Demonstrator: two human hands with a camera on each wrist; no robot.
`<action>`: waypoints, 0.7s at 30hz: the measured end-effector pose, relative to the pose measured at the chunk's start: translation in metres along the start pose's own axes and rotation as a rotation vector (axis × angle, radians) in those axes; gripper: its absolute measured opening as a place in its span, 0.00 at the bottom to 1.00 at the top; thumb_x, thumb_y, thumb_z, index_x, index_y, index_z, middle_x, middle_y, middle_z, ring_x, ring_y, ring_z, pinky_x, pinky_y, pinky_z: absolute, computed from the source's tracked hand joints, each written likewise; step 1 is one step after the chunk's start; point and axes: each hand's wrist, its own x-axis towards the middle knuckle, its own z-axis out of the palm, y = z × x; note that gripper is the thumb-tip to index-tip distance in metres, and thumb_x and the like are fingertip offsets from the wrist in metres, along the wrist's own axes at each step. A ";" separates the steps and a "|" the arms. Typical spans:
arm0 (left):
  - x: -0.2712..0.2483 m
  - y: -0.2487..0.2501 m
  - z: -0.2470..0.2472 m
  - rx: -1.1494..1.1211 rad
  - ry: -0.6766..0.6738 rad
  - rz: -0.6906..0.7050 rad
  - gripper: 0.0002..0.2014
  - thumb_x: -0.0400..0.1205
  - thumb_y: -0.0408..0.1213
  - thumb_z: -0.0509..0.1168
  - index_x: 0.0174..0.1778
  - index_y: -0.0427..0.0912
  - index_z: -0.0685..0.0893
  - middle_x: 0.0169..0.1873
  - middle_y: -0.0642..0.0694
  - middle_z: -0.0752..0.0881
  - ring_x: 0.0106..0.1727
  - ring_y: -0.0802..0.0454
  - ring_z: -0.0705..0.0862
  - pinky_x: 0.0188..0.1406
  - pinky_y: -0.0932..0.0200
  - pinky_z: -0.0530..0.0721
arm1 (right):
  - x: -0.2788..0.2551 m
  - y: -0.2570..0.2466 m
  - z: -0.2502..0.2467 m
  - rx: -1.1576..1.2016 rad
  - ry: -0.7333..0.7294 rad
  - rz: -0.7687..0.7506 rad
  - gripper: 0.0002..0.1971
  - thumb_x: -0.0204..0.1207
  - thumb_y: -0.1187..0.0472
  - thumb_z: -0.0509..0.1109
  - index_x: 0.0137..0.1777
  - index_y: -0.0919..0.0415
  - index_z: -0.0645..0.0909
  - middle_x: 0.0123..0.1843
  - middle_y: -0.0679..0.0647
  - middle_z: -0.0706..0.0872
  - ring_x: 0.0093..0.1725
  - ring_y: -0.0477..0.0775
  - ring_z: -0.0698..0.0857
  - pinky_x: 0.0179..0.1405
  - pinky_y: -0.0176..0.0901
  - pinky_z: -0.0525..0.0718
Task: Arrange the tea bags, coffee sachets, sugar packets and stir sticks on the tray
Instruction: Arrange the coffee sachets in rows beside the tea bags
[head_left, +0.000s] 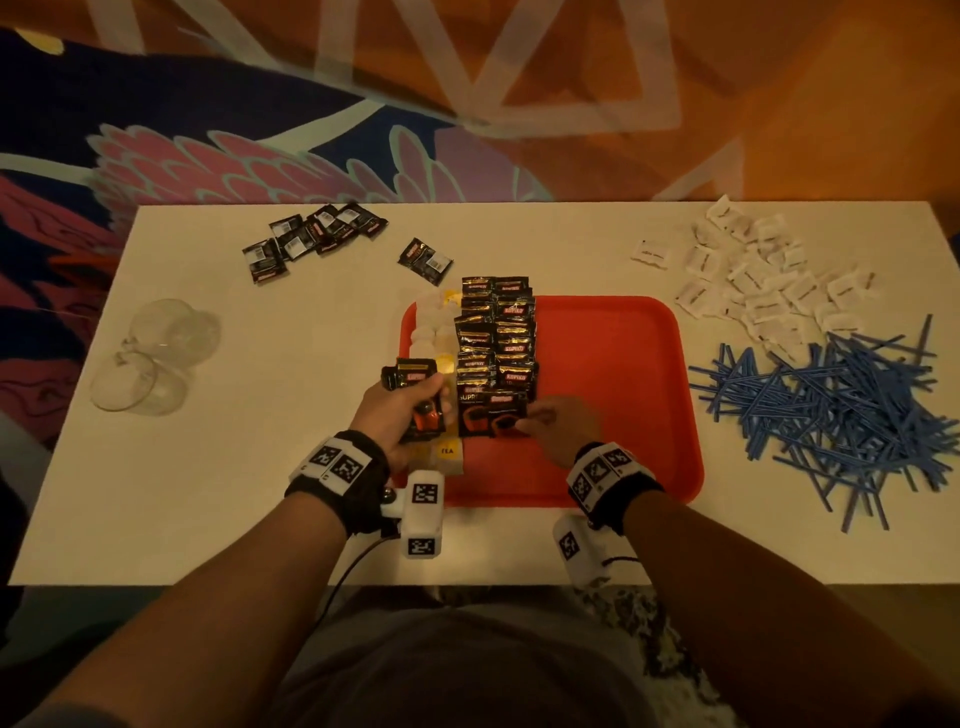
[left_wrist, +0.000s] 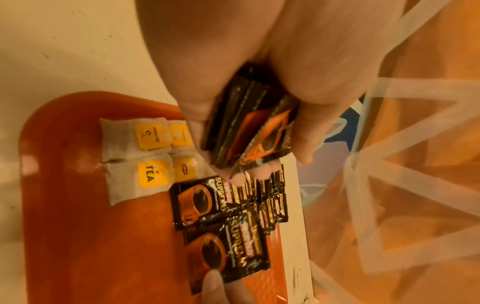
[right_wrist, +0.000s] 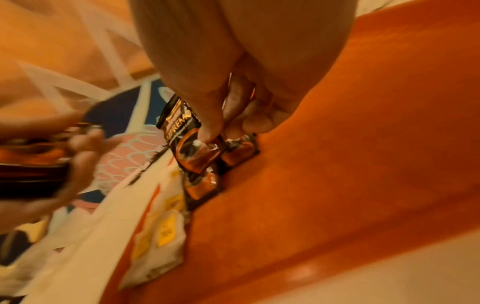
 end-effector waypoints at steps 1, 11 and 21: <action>-0.002 -0.001 -0.002 -0.013 0.002 -0.003 0.07 0.79 0.34 0.72 0.50 0.35 0.87 0.36 0.40 0.87 0.33 0.46 0.86 0.45 0.46 0.85 | 0.004 0.007 0.000 -0.009 0.009 0.044 0.15 0.76 0.52 0.75 0.61 0.54 0.87 0.57 0.47 0.88 0.53 0.45 0.83 0.40 0.29 0.75; -0.015 -0.002 -0.020 -0.112 0.009 -0.002 0.04 0.83 0.33 0.67 0.48 0.35 0.83 0.36 0.40 0.84 0.34 0.45 0.84 0.41 0.50 0.85 | 0.024 0.012 0.002 0.037 0.041 0.162 0.07 0.74 0.54 0.78 0.46 0.52 0.82 0.41 0.41 0.83 0.49 0.47 0.83 0.44 0.38 0.80; -0.019 0.000 -0.019 -0.255 -0.004 -0.070 0.10 0.80 0.33 0.62 0.55 0.33 0.81 0.37 0.41 0.85 0.33 0.48 0.84 0.34 0.55 0.86 | 0.024 0.010 0.002 0.032 0.075 0.176 0.08 0.74 0.53 0.78 0.47 0.53 0.82 0.45 0.46 0.85 0.47 0.46 0.82 0.38 0.37 0.77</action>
